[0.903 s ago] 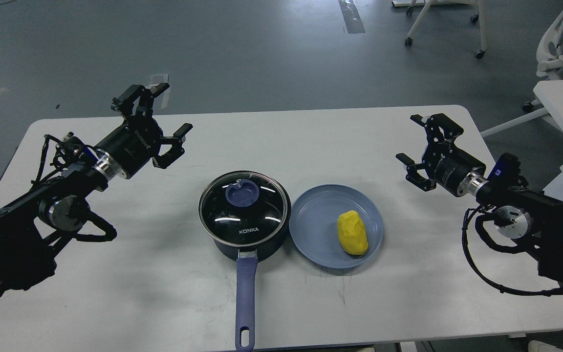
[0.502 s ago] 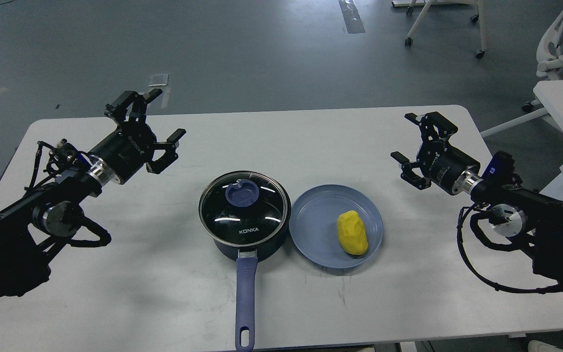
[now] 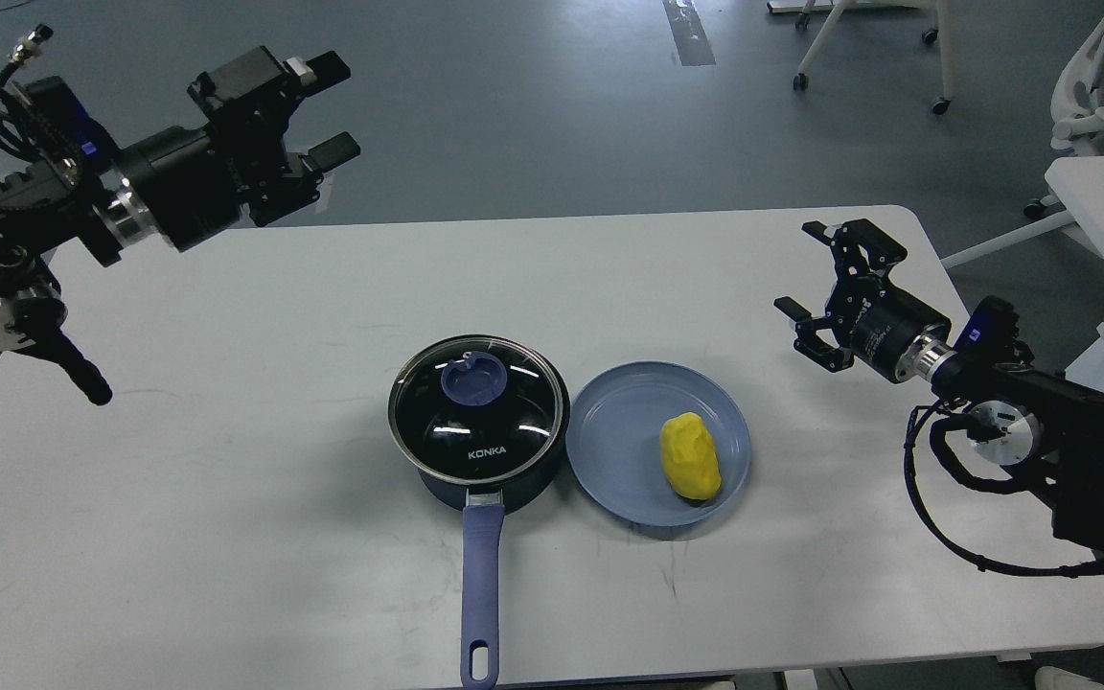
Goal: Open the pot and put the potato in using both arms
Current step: 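Raise the left gripper and swing it over the pot lid, then lower the left gripper onto the lid knob and grasp it, then lift the glass lid off the pot and carry it toward the left arm, then set the lid on the table, release it, and raise the left gripper, then move the right gripper down onto the yellow potato and grasp it, then lift the potato and carry it over the open pot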
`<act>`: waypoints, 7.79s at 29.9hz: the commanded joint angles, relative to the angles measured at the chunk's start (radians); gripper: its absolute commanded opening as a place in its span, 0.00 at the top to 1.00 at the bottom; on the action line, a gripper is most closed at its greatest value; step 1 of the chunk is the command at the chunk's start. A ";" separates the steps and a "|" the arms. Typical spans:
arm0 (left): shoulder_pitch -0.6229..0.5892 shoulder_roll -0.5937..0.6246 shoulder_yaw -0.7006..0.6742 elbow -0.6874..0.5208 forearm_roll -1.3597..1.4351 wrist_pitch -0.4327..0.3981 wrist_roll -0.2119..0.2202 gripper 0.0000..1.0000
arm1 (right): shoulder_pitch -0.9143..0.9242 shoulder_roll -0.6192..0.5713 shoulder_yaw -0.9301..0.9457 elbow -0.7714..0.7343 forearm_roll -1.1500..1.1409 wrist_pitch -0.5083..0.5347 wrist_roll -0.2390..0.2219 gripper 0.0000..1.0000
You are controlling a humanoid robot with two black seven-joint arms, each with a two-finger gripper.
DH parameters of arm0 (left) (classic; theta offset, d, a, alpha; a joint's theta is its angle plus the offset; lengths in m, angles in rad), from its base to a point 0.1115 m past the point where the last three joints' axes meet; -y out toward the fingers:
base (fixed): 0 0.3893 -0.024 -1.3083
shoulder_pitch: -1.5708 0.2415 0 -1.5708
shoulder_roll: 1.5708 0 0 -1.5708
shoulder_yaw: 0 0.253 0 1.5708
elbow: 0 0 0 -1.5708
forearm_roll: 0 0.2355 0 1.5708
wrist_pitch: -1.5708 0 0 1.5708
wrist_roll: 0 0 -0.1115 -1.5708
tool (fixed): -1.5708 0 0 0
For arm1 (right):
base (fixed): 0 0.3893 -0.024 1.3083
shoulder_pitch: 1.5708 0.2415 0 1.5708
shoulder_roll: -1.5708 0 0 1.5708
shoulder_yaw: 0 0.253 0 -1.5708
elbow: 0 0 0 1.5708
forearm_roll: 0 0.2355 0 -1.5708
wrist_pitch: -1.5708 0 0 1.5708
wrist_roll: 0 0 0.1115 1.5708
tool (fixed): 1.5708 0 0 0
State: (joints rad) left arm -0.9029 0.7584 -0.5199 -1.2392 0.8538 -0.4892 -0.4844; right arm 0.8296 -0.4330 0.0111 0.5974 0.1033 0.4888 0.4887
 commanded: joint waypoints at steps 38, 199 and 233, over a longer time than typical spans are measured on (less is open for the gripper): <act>0.068 -0.156 0.189 -0.091 1.274 0.202 -0.004 0.05 | -0.001 -0.016 0.004 0.002 0.001 0.000 0.000 0.00; 0.021 0.213 0.222 0.139 -0.329 0.001 -0.004 0.02 | 0.738 0.379 -1.097 0.337 -0.939 -0.050 0.000 0.00; 0.021 0.203 0.205 0.139 -0.331 0.001 -0.004 0.02 | 0.792 0.254 -0.952 0.331 -0.843 -0.073 0.000 0.79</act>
State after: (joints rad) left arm -0.8820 0.9618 -0.3088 -1.0998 0.5230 -0.4865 -0.4887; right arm 1.5942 -0.1287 -1.0126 0.9288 -0.7521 0.4151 0.4886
